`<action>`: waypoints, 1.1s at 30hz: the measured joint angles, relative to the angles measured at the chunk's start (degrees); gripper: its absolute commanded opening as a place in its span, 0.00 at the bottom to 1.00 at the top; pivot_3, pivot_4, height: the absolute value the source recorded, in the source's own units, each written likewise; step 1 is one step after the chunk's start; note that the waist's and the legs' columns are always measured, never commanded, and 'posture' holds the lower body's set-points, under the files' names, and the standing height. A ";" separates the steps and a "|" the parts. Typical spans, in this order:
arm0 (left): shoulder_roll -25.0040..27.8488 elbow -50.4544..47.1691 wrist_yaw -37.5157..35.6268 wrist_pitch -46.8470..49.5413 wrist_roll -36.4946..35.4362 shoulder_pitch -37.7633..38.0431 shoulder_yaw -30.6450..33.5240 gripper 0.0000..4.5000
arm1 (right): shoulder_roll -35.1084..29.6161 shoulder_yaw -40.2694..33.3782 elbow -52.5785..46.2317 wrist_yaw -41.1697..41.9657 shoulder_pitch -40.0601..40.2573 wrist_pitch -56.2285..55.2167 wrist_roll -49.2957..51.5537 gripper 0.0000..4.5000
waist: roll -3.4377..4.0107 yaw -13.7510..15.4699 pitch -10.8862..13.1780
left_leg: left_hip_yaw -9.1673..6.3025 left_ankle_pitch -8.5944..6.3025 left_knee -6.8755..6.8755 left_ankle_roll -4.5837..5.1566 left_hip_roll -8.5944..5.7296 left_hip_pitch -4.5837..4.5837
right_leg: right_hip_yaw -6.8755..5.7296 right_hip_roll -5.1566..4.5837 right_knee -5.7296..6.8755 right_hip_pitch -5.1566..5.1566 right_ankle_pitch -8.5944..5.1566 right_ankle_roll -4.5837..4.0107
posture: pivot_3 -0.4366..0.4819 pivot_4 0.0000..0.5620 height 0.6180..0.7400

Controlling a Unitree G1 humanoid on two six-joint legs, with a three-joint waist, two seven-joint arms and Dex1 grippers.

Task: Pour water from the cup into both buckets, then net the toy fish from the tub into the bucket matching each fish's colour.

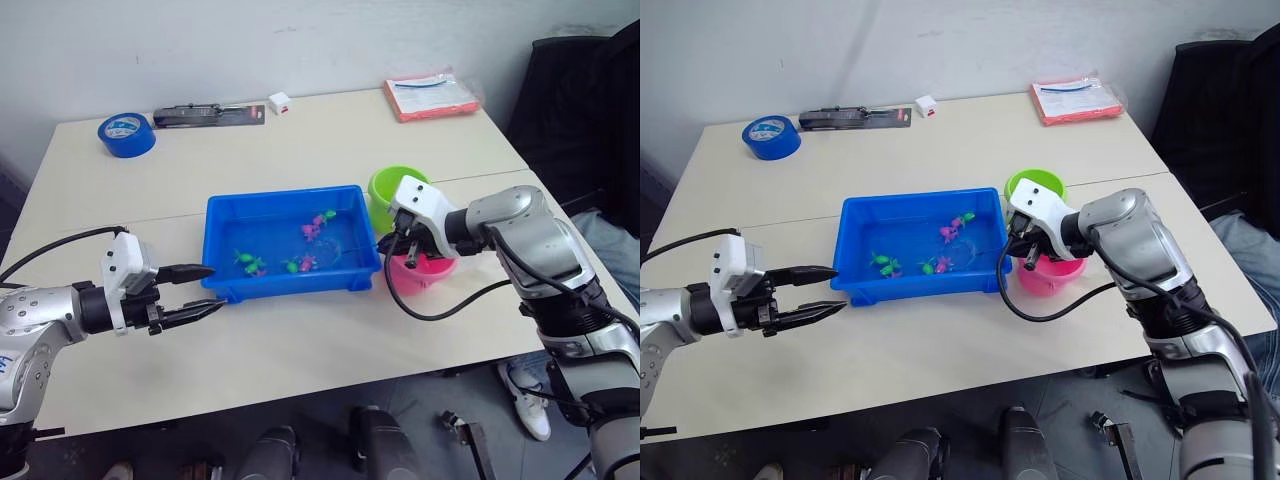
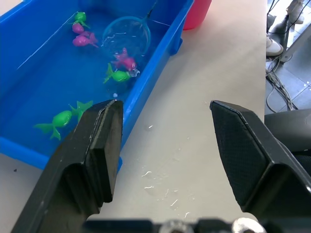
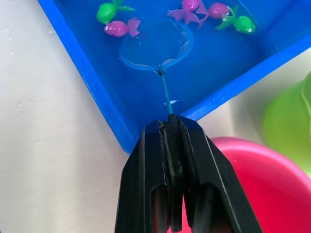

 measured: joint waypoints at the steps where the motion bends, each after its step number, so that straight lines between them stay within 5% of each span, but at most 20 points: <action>1: 0.00 0.00 -0.07 0.00 0.00 -0.15 -0.01 0.69 | 0.00 -0.12 -0.38 -0.10 0.00 0.40 0.36 0.17 | 0.00 -0.03 0.00 | 0.00 0.00 0.00 0.00 0.00 0.00 | 0.00 0.00 0.00 0.00 0.00 0.00 | 0.48 0.27 1.00; 20: 1.36 7.75 -2.32 -2.23 0.99 2.94 4.76 0.69 | -1.93 6.02 -4.75 -6.55 0.78 -0.84 0.43 0.17 | 0.00 0.02 0.00 | 0.01 0.00 0.00 0.00 0.00 0.00 | -0.02 0.00 0.00 0.00 0.00 0.00 | 0.48 0.27 1.00; 33: 1.89 8.88 -2.28 -3.24 1.67 4.18 7.99 0.69 | 5.13 7.62 -4.46 -8.23 0.98 1.68 3.77 0.17 | 0.01 -0.10 0.00 | -0.01 0.00 0.00 0.00 0.00 0.00 | -0.02 0.00 0.01 -0.01 0.00 0.00 | 0.48 0.27 1.00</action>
